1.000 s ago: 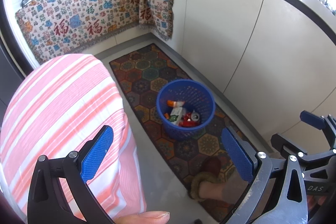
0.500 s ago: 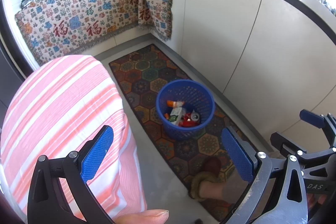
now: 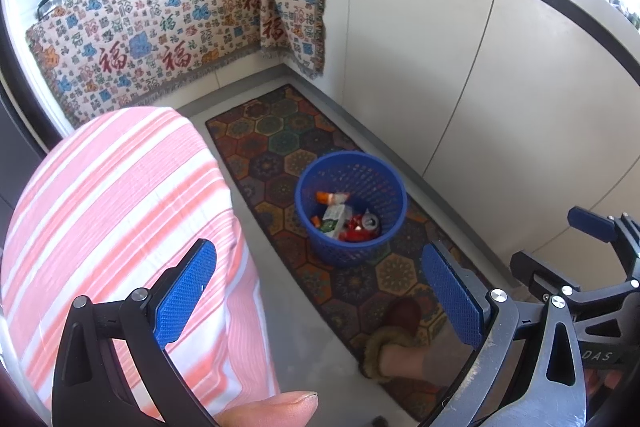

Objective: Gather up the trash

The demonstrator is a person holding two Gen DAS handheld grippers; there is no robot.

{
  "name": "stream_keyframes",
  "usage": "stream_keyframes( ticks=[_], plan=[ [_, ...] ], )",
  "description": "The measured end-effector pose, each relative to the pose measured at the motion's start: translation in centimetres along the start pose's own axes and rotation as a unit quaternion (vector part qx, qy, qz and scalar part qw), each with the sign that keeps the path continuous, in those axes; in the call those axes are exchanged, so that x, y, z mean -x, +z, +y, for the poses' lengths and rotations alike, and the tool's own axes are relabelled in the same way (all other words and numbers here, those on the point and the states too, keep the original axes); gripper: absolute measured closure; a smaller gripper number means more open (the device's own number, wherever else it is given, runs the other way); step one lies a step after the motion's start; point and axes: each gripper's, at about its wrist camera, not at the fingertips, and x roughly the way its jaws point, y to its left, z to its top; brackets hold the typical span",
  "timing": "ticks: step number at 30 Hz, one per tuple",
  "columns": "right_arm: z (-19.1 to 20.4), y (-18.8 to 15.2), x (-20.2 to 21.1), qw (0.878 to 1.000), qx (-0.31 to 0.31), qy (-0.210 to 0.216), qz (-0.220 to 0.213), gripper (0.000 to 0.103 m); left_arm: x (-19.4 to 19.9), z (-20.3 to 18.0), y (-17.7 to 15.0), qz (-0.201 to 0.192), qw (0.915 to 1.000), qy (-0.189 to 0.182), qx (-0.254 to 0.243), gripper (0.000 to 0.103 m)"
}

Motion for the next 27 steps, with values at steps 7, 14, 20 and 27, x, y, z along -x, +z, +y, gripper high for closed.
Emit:
stream_keyframes(
  ticks=[7,14,20,27],
  plan=[
    [0.00,-0.05,-0.01,1.000,0.000,0.001,-0.001,0.000,-0.07,0.04,-0.02,0.002,1.0000,-0.001,-0.001,0.001],
    [0.05,-0.15,-0.05,1.000,-0.001,0.001,0.000,0.000,-0.12,-0.03,0.03,0.005,1.0000,-0.005,0.002,0.001],
    [0.08,-0.20,-0.10,1.000,-0.003,0.000,0.000,0.000,-0.09,-0.24,0.02,0.004,1.0000,-0.005,0.000,0.001],
    [-0.01,-0.19,-0.14,1.000,-0.003,0.001,0.001,0.000,-0.16,-0.23,-0.02,0.006,1.0000,-0.006,0.001,0.001]
  ],
)
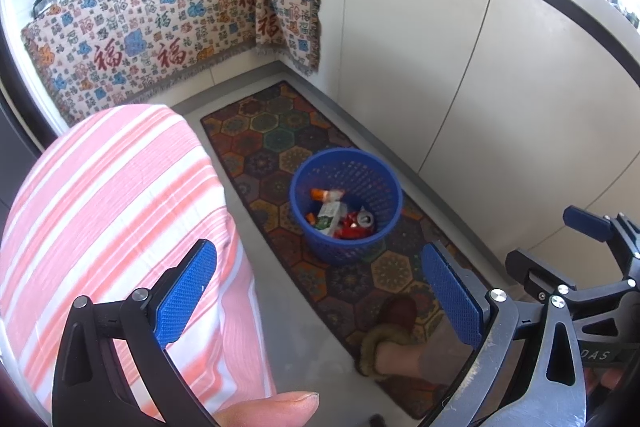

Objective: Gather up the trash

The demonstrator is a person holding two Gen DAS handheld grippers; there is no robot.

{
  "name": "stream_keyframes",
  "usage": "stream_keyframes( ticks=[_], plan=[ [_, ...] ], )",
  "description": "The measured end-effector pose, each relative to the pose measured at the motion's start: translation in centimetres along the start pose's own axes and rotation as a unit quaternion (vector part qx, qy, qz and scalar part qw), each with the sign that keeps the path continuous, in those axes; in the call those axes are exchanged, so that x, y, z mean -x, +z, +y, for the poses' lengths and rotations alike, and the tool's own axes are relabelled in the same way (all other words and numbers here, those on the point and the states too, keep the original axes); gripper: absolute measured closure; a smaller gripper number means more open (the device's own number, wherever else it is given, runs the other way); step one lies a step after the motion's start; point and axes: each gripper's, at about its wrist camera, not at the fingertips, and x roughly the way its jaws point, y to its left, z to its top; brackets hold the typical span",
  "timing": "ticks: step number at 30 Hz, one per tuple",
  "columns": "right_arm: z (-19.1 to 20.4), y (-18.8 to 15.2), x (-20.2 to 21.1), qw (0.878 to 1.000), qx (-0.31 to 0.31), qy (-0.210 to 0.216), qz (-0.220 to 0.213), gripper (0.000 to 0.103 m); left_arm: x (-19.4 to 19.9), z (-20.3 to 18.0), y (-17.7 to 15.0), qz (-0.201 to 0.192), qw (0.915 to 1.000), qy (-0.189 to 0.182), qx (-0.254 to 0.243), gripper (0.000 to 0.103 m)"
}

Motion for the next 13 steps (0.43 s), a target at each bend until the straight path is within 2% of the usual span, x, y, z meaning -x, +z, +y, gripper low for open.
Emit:
stream_keyframes(
  ticks=[7,13],
  plan=[
    [0.20,-0.18,-0.08,1.000,-0.001,-0.001,0.002,0.000,-0.18,0.00,0.02,0.004,1.0000,-0.005,-0.001,0.001],
    [0.41,-0.15,-0.24,1.000,0.000,-0.003,0.004,0.000,0.61,0.52,-0.33,-0.014,0.9999,-0.006,0.001,0.002]
  ],
)
